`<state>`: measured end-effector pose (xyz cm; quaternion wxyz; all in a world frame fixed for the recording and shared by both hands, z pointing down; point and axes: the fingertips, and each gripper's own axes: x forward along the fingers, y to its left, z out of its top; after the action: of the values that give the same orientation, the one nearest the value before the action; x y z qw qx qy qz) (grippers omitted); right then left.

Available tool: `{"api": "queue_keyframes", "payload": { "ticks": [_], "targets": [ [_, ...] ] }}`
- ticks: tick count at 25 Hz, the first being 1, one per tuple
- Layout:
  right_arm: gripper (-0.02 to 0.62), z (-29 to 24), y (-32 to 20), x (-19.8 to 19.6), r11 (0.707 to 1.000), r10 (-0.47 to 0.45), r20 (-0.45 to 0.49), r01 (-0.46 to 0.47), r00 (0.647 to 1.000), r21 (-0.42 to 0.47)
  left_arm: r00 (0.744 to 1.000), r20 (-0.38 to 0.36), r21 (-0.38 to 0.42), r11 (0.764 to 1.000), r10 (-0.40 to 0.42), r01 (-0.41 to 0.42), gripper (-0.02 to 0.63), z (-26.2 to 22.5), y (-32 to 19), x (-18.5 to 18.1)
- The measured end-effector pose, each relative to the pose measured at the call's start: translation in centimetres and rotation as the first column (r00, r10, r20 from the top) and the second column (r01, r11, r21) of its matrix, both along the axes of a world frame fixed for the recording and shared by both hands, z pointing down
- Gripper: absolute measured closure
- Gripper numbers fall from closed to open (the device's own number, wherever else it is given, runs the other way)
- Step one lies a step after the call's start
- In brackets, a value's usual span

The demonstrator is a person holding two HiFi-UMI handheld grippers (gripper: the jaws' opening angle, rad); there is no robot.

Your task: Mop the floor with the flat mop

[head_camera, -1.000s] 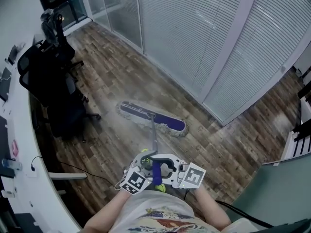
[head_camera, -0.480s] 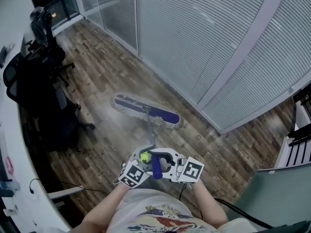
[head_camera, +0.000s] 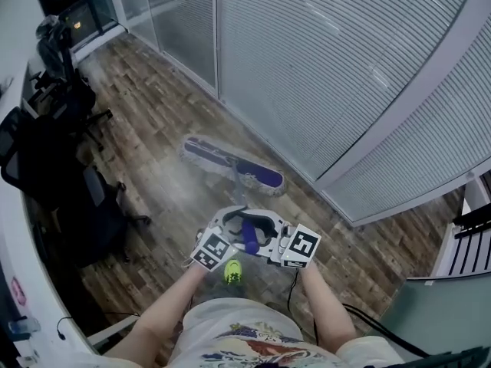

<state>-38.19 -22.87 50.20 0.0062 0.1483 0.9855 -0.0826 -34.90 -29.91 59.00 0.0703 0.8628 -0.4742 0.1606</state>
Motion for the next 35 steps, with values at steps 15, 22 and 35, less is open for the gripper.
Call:
{"api": "queue_keyframes", "payload": {
  "ticks": [15,22,35],
  "targets": [
    [0.325,1.4,-8.8,-5.1,0.999,0.044,-0.050,-0.046,0.998,-0.027,0.999,0.040,0.002,1.000,0.026,-0.026,0.445,1.0,-8.6,-5.2],
    [0.325,0.2,-5.4,-2.6,0.999,0.043,-0.055,-0.044,0.998,-0.014,0.999,0.021,0.013,1.000,0.029,-0.029,0.445,-0.2,-5.3,-2.6],
    [0.325,-1.2,9.2,10.0,0.998,0.054,-0.072,-0.055,0.996,-0.013,0.995,-0.089,-0.001,0.999,0.034,-0.034,0.433,-1.8,9.5,10.1]
  ]
}}
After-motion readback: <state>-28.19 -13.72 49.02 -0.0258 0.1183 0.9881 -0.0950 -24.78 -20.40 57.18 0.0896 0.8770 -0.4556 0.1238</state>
